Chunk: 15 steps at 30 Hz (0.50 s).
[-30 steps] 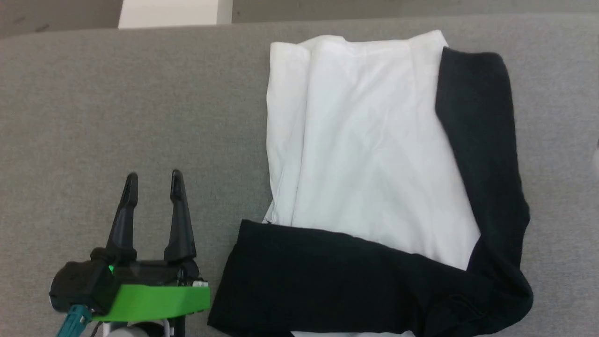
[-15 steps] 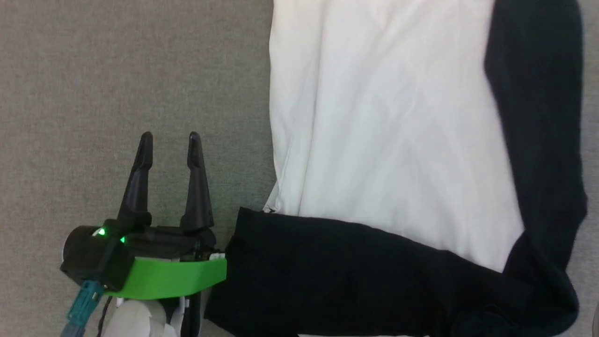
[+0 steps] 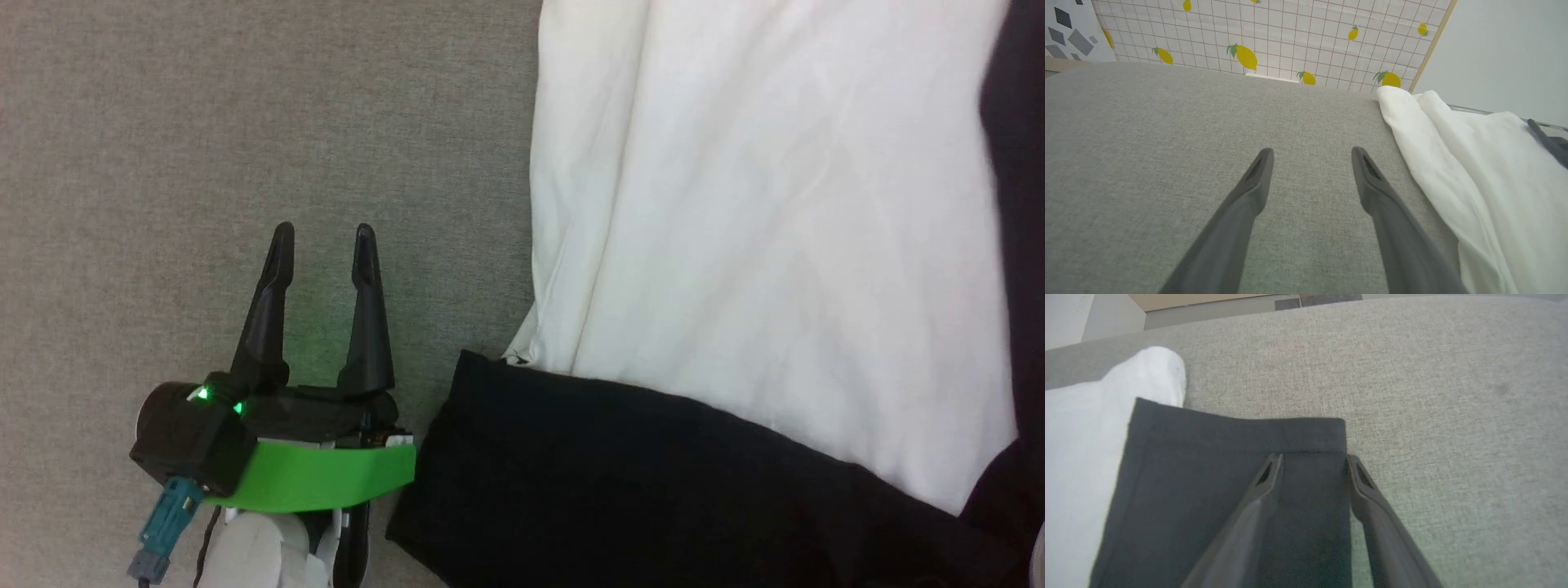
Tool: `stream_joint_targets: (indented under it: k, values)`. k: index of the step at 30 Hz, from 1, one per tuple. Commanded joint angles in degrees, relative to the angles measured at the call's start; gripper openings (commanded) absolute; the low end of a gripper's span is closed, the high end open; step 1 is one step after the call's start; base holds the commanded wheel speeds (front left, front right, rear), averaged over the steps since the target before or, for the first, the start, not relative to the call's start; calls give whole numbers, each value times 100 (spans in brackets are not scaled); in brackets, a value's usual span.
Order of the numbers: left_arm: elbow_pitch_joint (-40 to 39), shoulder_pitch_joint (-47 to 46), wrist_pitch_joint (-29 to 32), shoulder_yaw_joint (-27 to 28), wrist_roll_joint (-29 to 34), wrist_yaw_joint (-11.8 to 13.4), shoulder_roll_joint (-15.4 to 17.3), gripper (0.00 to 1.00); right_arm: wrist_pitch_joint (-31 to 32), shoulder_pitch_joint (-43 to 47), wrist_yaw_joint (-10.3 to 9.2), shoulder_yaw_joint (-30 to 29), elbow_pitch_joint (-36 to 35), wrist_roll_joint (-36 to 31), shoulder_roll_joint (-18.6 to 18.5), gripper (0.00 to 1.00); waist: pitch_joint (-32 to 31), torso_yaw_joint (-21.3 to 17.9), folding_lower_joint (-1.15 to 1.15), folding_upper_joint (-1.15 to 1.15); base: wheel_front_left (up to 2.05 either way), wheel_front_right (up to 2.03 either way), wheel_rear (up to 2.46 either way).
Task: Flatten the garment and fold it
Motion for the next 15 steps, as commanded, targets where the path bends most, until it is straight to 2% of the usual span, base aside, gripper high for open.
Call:
stream_joint_targets:
  k: [1, 8, 15]
  values:
    - [35, -98, -26, 60, 89, -58, -45, 100, 19, -13, -8, -62, 76, -89, 61, 0, -2, 33, -1, 0, 0, 0, 0]
    - [186, -7, -26, 175, 173, -148, -33, 100, -505, -21, -8, -211, 31, 121, 94, 0, -526, -150, -1, 0, 0, 0, 0]
    - [360, 352, -20, 302, 103, -147, 67, 100, -882, 465, -8, -937, -179, 591, 39, 0, -1493, -377, -1, 0, 0, 0, 0]
